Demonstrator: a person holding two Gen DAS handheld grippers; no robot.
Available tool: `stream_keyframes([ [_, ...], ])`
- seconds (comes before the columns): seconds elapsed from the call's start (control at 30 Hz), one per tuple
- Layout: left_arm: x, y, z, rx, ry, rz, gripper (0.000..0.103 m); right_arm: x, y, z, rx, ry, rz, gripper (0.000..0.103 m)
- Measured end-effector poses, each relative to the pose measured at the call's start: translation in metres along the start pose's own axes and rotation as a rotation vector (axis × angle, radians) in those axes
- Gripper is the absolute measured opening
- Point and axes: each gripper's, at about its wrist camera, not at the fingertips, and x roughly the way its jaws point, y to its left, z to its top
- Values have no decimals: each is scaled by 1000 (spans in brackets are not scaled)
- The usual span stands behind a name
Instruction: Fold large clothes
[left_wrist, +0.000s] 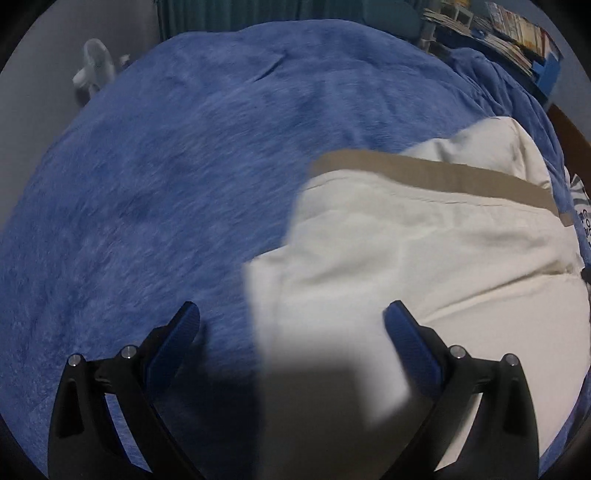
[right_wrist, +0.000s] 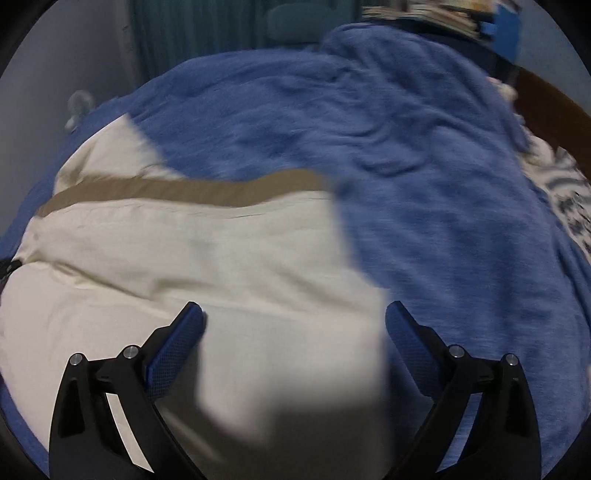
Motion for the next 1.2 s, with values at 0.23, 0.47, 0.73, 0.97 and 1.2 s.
stream_keyframes([
  [0.23, 7, 28, -27, 35, 23, -231, 97, 24, -68, -36, 187, 89, 339, 74],
  [0.47, 15, 61, -43, -62, 52, -526, 85, 46, -82, -51, 289, 131, 540, 72],
  [0.73, 46, 13, -22, -61, -28, -532, 81, 72, -48, -22, 266, 92, 517, 57],
  [0.97, -5, -3, -30, 74, -135, -471, 15, 7, -18, -24, 53, -99, 378, 15],
  [1.2, -66, -11, -49, 157, -181, -420, 9, -77, 0, -39, -6, -258, 324, 10],
])
